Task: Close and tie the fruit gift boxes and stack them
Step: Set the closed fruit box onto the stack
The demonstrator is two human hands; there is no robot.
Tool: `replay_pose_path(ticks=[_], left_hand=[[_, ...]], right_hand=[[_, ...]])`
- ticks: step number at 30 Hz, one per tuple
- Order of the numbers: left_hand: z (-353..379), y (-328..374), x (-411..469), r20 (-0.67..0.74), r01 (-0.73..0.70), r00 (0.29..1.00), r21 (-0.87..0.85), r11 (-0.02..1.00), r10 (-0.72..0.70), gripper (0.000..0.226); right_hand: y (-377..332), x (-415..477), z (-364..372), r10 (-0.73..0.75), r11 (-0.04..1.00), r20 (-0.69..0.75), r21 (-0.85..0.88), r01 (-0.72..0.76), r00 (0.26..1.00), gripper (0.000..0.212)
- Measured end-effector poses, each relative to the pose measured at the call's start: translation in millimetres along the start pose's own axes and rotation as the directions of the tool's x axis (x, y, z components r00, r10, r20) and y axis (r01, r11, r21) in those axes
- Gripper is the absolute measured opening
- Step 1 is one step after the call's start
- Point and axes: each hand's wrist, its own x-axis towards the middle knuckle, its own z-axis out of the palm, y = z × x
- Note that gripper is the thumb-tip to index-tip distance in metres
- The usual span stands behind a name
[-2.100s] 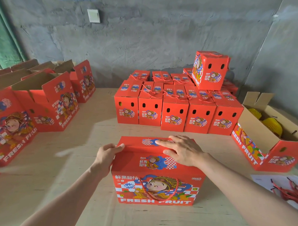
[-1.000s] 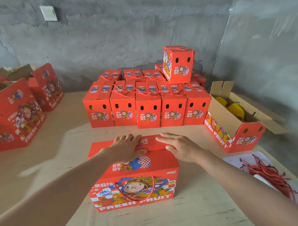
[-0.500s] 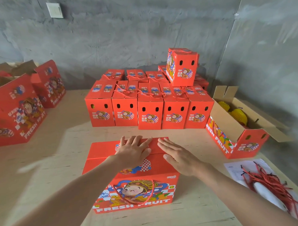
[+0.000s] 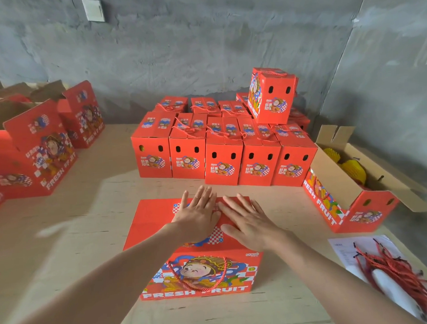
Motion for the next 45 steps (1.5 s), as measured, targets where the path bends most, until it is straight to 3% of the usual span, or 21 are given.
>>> replay_pose_path(ticks=[4, 7, 9, 14, 17, 20, 23, 25, 26, 27, 29, 31, 33, 34, 36, 37, 38, 40, 43, 45], left_hand=[[11, 23, -31, -0.017, 0.088, 0.996, -0.070, 0.994, -0.089, 0.059], [24, 18, -61, -0.112, 0.078, 0.989, -0.122, 0.989, -0.092, 0.057], [25, 8, -72, -0.174, 0.037, 0.983, -0.088, 0.995, -0.052, 0.057], [18, -34, -72, -0.211, -0.118, 0.971, -0.010, 0.993, 0.113, 0.051], [4, -85, -64, -0.132, -0.196, 0.971, 0.029, 0.980, 0.198, 0.046], [-13, -137, -57, 0.012, -0.033, 0.999, 0.135, 0.990, 0.032, 0.044], [-18, -161, -55, 0.078, 0.208, 0.970, 0.214, 0.955, -0.228, 0.047], [-9, -155, -60, 0.044, 0.369, 0.928, 0.040, 0.928, -0.371, 0.048], [-4, -148, -65, -0.007, 0.433, 0.900, -0.125, 0.893, -0.437, 0.050], [0, -140, -71, -0.073, 0.462, 0.859, -0.321, 0.827, -0.507, 0.054], [6, -131, -86, -0.111, 0.440, 0.727, -0.682, 0.584, -0.678, 0.070], [15, -128, -103, 0.062, 0.402, 0.587, -0.888, 0.224, -0.807, 0.070], [23, -120, -120, 0.274, 0.329, 0.472, -0.937, -0.121, -0.838, 0.059], [27, -117, -127, 0.377, 0.273, 0.430, -0.920, -0.280, -0.821, 0.057], [33, -113, -136, 0.614, 0.238, 0.425, -0.785, -0.572, -0.665, 0.048], [36, -112, -139, 0.702, 0.276, 0.454, -0.697, -0.662, -0.549, 0.047], [37, -110, -141, 0.747, 0.331, 0.503, -0.631, -0.702, -0.435, 0.042], [34, -113, -141, 0.740, 0.345, 0.559, -0.617, -0.707, -0.373, 0.024], [15, -118, -132, 0.642, 0.146, 0.548, -0.705, -0.694, -0.536, 0.021], [-3, -118, -127, 0.518, 0.009, 0.541, -0.792, -0.611, -0.663, 0.023]], right_hand=[[6, 3, -1, 0.022, 0.990, -0.071, 0.138, -0.012, 0.997, 0.055], [10, 9, -7, 0.051, 0.939, -0.168, 0.345, 0.010, 0.985, 0.038], [8, 11, -9, 0.086, 0.922, -0.240, 0.386, 0.014, 0.967, 0.036], [-22, 10, 3, 0.249, 0.962, -0.356, 0.200, -0.187, 0.901, 0.036], [-64, 8, 12, 0.365, 0.930, -0.344, 0.080, -0.360, 0.865, 0.044], [-111, 9, 16, 0.297, 0.953, -0.307, 0.036, -0.301, 0.904, 0.047], [-162, 21, 24, 0.235, 0.970, -0.238, 0.126, -0.210, 0.942, 0.054], [-182, 24, 28, 0.242, 0.960, -0.248, 0.202, -0.194, 0.938, 0.061], [-184, 24, 29, 0.253, 0.948, -0.271, 0.260, -0.182, 0.929, 0.062], [-182, 22, 30, 0.274, 0.924, -0.287, 0.343, -0.169, 0.918, 0.062], [-173, 20, 36, 0.386, 0.788, -0.263, 0.592, -0.168, 0.884, 0.065], [-166, 19, 40, 0.542, 0.452, -0.050, 0.859, -0.241, 0.839, 0.064], [-164, 21, 44, 0.521, 0.045, 0.279, 0.935, -0.353, 0.806, 0.061], [-163, 22, 46, 0.451, -0.071, 0.389, 0.913, -0.402, 0.803, 0.063], [-158, 27, 46, 0.322, -0.158, 0.453, 0.891, -0.425, 0.831, 0.067], [-155, 30, 45, 0.273, -0.176, 0.452, 0.892, -0.417, 0.849, 0.064], [-153, 32, 41, 0.246, -0.181, 0.437, 0.898, -0.402, 0.865, 0.058], [-150, 41, 29, 0.278, -0.159, 0.362, 0.931, -0.329, 0.890, 0.041], [-154, 54, 7, 0.399, -0.125, 0.215, 0.976, -0.179, 0.891, 0.012], [-161, 61, -10, 0.464, -0.026, 0.129, 0.991, -0.132, 0.876, 0.002]])
